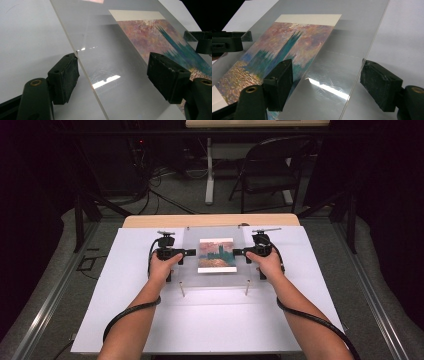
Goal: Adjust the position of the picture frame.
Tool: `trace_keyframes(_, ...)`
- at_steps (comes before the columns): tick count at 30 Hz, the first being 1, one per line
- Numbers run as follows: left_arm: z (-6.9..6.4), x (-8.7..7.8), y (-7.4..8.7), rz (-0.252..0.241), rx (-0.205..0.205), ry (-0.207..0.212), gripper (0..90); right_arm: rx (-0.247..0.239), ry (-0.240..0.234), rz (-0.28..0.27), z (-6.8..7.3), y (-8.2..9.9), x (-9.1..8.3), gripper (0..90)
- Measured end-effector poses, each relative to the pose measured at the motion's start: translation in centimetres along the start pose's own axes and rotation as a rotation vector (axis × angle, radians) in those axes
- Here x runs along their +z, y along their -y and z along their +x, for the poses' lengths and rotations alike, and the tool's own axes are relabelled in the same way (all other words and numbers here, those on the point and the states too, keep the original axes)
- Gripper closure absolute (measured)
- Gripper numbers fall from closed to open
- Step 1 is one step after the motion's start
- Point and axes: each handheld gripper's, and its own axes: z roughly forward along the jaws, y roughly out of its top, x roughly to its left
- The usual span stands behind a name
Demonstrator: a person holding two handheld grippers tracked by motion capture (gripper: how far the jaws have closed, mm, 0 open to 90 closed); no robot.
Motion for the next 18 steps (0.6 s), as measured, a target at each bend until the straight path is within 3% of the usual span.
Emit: trace_keyframes(18,0.25,0.36,-0.17,0.007,-0.023,0.027,25.2,0.036,-0.024,0.007,-0.10,-0.09,0.64,23.6)
